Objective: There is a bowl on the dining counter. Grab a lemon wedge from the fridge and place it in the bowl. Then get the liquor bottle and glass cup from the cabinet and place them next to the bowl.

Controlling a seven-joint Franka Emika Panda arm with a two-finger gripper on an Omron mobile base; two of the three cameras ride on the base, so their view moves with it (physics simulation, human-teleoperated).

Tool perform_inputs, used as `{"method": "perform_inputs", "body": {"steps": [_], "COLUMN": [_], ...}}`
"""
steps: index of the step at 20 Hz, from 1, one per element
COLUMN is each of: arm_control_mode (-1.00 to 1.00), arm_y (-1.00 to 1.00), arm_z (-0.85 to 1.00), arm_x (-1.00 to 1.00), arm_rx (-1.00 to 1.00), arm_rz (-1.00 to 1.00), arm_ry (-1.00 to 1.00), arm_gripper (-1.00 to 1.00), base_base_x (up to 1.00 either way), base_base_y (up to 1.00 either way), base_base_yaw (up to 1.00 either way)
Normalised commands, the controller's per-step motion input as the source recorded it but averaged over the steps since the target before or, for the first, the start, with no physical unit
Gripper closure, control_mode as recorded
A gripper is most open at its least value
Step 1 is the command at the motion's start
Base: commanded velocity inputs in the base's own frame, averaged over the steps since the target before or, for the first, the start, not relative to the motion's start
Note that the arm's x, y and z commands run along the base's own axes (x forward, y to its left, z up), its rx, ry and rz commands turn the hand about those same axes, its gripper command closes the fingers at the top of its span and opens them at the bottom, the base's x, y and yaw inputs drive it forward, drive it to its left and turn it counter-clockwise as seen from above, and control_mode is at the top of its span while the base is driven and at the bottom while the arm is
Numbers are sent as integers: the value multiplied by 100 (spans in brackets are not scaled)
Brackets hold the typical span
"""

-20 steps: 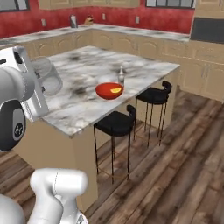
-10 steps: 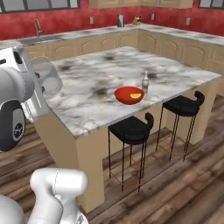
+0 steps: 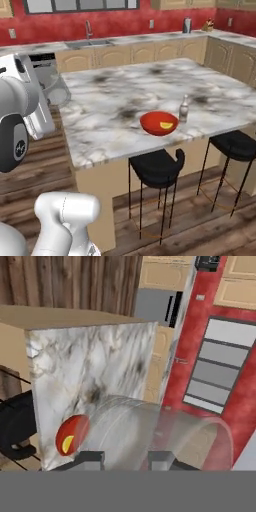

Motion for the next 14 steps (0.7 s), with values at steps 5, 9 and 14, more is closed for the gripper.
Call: {"method": "perform_inputs", "body": {"steps": [5,9,14], "arm_control_mode": [100,100,100], "arm_y": [0,0,0], "arm_z": [0,0,0], "arm_x": [0,0,0], "arm_rx": [0,0,0], "arm_rz": [0,0,0], "arm_ry": [0,0,0], "arm_gripper": [100,100,100], "base_base_x": [34,33,31], "base_base_y": [-71,-69,-68], "base_base_yaw": [41,41,39]}}
